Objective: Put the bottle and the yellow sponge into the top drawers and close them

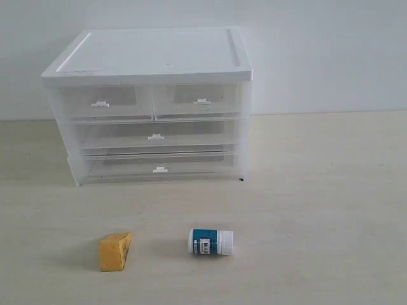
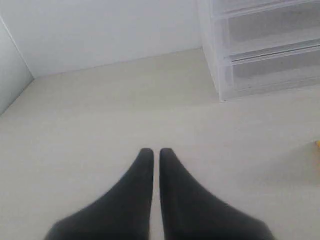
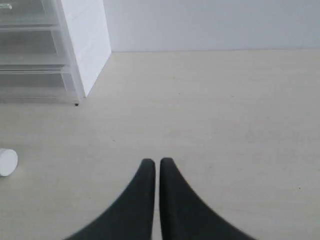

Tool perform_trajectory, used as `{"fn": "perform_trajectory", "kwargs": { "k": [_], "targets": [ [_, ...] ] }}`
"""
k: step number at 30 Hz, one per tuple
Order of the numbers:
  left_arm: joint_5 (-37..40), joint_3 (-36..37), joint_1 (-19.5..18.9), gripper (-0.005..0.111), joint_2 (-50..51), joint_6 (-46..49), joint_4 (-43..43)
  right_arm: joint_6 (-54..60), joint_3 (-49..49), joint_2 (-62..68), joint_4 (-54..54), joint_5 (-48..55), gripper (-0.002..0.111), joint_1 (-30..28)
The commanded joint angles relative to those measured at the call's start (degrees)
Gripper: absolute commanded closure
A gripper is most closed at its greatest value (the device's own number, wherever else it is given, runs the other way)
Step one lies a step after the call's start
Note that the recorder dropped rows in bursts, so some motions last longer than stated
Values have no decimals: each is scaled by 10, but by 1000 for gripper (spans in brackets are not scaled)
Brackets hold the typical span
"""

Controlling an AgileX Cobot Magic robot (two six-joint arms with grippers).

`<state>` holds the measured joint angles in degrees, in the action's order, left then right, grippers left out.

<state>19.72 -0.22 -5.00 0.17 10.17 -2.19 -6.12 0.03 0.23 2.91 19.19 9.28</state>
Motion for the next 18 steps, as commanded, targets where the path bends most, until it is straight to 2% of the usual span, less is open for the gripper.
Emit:
{"fn": "perform_trajectory", "kwargs": {
  "k": [1, 5, 8, 13, 15, 18],
  "targets": [
    [-50, 2, -1, 103, -2, 20, -16, 21, 0, -2, 14, -36, 108, -2],
    [-137, 2, -1, 103, -2, 17, 81, 21, 0, -2, 14, -170, 108, -2],
    [-234, 2, -1, 103, -2, 13, 91, 23, 0, -2, 15, -256, 108, -2],
    [-399, 2, -1, 103, -2, -120, 103, -2, 0, -2, 13, -439, 108, -2],
    [-430, 2, -1, 103, -2, -172, 103, -33, 0, -2, 13, -486, 108, -2],
    [-433, 2, -1, 103, -2, -252, 103, -94, 0, -2, 13, -533, 108, -2]
  ]
}}
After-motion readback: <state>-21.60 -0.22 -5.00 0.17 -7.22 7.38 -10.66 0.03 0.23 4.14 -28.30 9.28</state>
